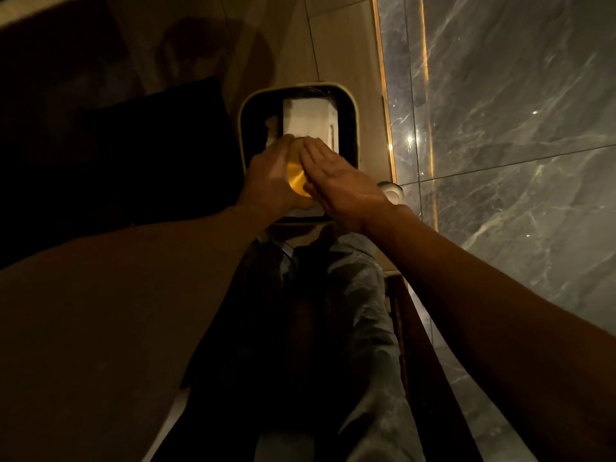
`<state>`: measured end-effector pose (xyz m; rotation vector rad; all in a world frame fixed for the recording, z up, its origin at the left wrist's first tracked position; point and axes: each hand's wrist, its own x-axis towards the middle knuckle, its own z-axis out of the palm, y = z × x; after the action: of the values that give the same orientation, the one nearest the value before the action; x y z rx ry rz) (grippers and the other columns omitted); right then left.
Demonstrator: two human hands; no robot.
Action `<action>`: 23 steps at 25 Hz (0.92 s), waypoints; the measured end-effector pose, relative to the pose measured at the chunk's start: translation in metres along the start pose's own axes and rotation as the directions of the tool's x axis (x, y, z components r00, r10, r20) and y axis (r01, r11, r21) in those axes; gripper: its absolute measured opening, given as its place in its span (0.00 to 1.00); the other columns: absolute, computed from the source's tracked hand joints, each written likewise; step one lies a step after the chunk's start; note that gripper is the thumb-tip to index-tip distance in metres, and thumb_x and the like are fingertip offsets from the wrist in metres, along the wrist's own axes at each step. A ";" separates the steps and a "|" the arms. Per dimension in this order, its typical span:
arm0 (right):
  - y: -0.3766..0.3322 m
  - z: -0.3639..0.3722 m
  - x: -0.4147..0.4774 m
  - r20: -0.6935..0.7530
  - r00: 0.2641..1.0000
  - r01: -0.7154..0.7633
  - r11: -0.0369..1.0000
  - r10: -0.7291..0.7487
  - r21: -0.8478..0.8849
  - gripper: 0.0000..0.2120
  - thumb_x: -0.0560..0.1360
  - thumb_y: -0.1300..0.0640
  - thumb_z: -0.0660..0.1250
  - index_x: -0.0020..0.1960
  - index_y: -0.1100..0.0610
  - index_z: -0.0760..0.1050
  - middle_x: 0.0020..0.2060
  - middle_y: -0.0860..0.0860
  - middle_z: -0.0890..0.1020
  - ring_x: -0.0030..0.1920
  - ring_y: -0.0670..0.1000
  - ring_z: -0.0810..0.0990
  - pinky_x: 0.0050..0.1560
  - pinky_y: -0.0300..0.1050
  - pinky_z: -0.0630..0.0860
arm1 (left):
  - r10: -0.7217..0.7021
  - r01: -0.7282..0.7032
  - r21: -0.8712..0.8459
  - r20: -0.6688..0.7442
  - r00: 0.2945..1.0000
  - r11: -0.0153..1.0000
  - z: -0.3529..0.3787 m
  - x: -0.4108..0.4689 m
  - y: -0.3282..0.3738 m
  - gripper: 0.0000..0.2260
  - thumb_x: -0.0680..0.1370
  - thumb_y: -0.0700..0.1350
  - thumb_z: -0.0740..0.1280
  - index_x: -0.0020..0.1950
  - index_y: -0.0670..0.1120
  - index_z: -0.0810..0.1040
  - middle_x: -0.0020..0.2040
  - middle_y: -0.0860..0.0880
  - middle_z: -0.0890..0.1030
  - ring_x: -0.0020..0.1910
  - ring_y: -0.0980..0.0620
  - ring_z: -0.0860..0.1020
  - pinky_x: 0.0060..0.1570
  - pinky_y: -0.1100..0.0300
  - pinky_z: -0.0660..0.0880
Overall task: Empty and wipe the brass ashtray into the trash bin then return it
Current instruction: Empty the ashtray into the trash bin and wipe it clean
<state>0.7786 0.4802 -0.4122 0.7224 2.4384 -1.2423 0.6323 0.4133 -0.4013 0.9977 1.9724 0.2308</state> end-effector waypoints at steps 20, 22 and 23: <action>-0.020 -0.014 -0.001 -0.447 0.894 0.059 0.996 -0.024 0.065 0.25 0.83 0.57 0.52 0.76 0.65 0.53 0.77 0.62 0.56 0.78 0.59 0.52 0.77 0.49 0.49 | 0.020 -0.021 -0.012 -0.065 0.998 1.000 -0.004 0.000 -0.002 0.40 0.59 0.52 0.82 0.68 0.47 0.71 0.63 0.47 0.80 0.62 0.45 0.78 0.57 0.52 0.75; -0.015 -0.007 -0.001 -0.423 0.906 0.036 0.998 -0.009 0.056 0.25 0.83 0.56 0.52 0.76 0.65 0.52 0.77 0.60 0.54 0.78 0.58 0.51 0.78 0.51 0.50 | 0.014 -0.014 -0.008 -0.053 0.998 1.000 -0.004 0.000 0.000 0.41 0.59 0.52 0.82 0.69 0.48 0.70 0.64 0.47 0.79 0.62 0.46 0.78 0.58 0.52 0.75; -0.009 -0.002 0.000 -0.338 0.941 0.022 0.999 -0.006 0.043 0.26 0.83 0.55 0.52 0.77 0.64 0.51 0.78 0.59 0.52 0.78 0.57 0.49 0.78 0.54 0.52 | 0.022 -0.022 -0.008 -0.041 0.999 1.000 -0.005 -0.001 -0.001 0.42 0.59 0.52 0.82 0.70 0.48 0.70 0.64 0.47 0.79 0.63 0.47 0.77 0.59 0.54 0.74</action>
<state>0.7737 0.4775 -0.4047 1.0071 2.6944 -1.2727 0.6284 0.4133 -0.3982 1.0166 1.9967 0.2736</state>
